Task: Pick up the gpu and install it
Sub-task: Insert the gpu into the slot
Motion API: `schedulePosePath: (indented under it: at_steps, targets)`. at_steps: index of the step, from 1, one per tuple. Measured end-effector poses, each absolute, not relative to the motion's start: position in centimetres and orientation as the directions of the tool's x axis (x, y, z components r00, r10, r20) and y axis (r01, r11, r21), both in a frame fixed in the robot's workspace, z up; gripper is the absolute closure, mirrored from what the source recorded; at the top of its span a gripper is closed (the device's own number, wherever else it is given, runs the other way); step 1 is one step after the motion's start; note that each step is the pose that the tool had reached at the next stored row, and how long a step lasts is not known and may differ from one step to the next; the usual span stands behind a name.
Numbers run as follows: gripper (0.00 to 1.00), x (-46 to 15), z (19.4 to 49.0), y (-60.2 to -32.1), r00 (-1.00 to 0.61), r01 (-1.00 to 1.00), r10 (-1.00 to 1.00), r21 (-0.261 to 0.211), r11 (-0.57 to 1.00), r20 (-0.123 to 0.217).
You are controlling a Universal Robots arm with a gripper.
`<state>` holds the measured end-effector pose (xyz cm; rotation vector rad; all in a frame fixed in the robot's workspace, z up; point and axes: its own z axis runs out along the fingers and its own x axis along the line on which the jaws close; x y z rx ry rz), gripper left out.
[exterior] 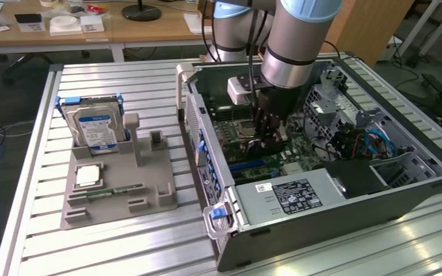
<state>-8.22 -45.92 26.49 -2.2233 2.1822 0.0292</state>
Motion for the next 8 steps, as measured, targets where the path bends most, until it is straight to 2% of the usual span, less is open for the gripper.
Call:
schedulePosePath:
  at_steps: [8]
  targets:
    - [0.74, -8.50, 26.41, -45.93, 0.019, -1.000, -0.999, -0.006, -0.019, -0.032]
